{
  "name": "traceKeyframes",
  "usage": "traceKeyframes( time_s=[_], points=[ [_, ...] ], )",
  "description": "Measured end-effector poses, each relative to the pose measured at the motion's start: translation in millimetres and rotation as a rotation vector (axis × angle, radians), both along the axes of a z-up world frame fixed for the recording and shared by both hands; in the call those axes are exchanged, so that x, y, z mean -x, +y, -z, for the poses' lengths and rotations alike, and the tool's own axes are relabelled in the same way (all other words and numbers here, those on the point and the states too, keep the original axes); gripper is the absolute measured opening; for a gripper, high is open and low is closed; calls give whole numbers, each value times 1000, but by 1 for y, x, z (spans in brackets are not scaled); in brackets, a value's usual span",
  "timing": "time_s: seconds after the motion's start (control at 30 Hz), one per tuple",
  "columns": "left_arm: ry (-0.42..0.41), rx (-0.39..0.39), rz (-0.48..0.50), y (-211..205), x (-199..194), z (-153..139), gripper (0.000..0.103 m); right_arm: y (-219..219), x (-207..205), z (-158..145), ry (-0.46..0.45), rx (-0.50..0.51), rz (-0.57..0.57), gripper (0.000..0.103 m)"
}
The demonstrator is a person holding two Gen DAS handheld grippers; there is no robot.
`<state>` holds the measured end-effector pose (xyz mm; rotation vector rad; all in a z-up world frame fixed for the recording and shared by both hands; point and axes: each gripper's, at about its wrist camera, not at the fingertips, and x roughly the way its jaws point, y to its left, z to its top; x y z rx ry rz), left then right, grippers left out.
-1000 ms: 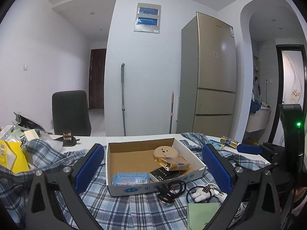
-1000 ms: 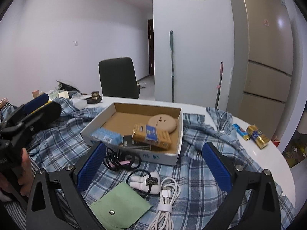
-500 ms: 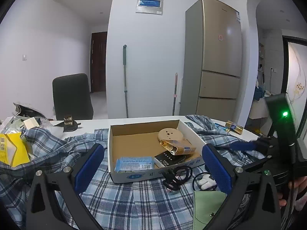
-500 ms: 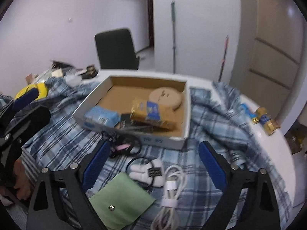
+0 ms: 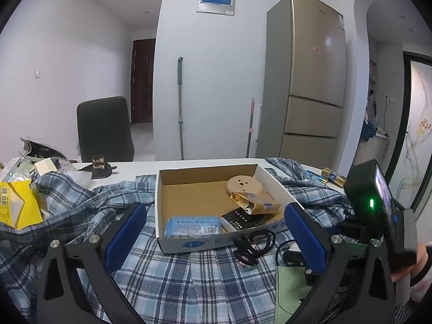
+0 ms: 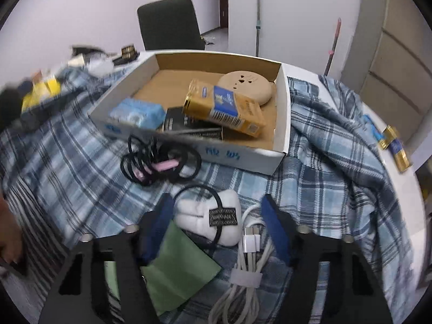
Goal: Organize soft objects
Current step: 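Grasp the white earphone pouch beside the cables with the right gripper, then grasp the black cable with the left gripper while the right gripper holds the white pouch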
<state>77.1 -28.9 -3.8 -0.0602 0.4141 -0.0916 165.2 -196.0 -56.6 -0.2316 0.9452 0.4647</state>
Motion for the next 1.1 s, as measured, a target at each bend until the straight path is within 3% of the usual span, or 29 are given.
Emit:
traceKeyframes(
  time_s=[0.07,0.2,0.23,0.27,0.37,0.53,0.67,0.73,0.87,0.93,1.0,1.1],
  points=[
    [2,5,-1,1,0,1,103,5,4,4,2,25,-35,47],
    [-1,-3,2,-1,1,1,103,8,6,8,-4,45,-39,45],
    [-3,-5,2,-1,1,1,103,7,5,7,-4,38,-38,42],
    [-4,-8,2,-2,2,1,103,6,5,6,-6,30,-35,31],
    [-3,-5,-5,-1,1,1,103,0,6,2,-22,5,-12,23],
    [47,11,-7,5,-8,3,103,-12,8,-6,-44,-73,4,22],
    [114,-8,29,3,-22,9,103,-22,14,-18,-121,-139,47,22],
    [160,-18,53,-1,-30,14,103,-25,19,-24,-195,-127,104,22],
    [276,-49,111,-13,-49,27,103,-29,22,-31,-221,-174,100,22],
    [338,-56,126,-16,-58,35,99,-28,21,-32,-218,-175,98,22],
    [426,-36,128,-17,-72,45,86,-27,22,-31,-215,-175,96,22],
    [532,58,120,-10,-87,60,69,-29,21,-30,-213,-185,100,22]
  ],
)
